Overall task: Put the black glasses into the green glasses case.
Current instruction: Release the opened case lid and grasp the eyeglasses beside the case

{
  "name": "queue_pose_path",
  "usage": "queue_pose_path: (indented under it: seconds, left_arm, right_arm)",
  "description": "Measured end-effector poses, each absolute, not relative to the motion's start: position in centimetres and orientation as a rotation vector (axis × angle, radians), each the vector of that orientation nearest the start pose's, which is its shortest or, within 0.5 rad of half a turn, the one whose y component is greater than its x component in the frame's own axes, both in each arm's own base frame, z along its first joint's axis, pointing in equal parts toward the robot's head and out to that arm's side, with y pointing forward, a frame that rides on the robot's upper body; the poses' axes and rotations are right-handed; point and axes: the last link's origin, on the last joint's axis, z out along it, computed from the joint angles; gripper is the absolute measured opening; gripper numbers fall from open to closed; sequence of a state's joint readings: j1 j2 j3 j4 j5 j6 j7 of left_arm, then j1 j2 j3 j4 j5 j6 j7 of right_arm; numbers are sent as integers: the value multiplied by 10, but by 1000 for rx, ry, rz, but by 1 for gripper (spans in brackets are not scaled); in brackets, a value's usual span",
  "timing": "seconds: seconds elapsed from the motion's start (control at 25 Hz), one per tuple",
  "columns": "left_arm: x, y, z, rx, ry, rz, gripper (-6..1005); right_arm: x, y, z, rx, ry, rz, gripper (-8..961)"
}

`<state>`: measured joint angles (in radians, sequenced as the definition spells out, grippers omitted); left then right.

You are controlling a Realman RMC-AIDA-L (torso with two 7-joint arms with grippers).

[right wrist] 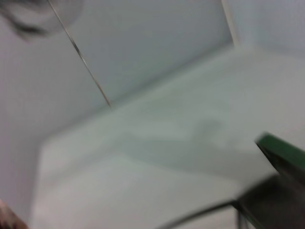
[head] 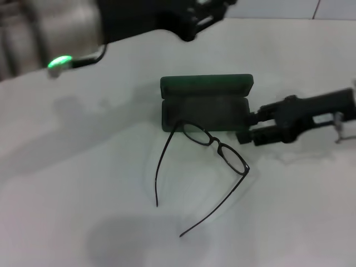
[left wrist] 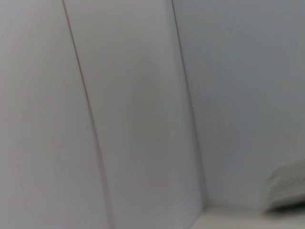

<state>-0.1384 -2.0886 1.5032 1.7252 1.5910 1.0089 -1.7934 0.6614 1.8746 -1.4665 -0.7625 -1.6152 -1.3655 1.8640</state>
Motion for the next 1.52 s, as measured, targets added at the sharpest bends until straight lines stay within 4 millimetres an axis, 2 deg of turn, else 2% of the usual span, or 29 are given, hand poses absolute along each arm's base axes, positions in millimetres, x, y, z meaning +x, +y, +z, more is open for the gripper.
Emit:
queue_pose_path:
  seconds: [0.16,0.24,0.36,0.4,0.6,0.76,1.08,1.28,1.52]
  left_arm:
    - [-126,287,59,-2462,-126,-1022,430]
    - [-146,280,60,-2466,-156,-1088,377]
    - [-172,273,59,-2476,-191,-1153,297]
    - [-179,270,58,-2478,-196,-1172,298]
    - [-219,263,55,-2435,-278,-1261,301]
    - [-241,258,52,-2378,-327,-1343,296]
    - [-253,259,44,-2337,-357,-1362,285]
    - [-254,259,42,-2336,-363,-1367,278]
    - [-254,259,40,-2335,-376,-1372,269]
  right_arm:
    - [164,388,-22,-2998,758,93,539]
    - [154,392,-30,-2996,747,-7,493]
    - [138,396,-45,-2988,732,-153,494]
    - [133,396,-50,-2987,722,-194,495]
    - [118,397,-68,-2981,697,-307,497]
    - [114,402,-76,-2961,751,-339,493]
    - [115,404,-83,-2948,782,-366,454]
    - [119,402,-84,-2948,806,-364,226]
    - [123,400,-89,-2946,820,-373,222]
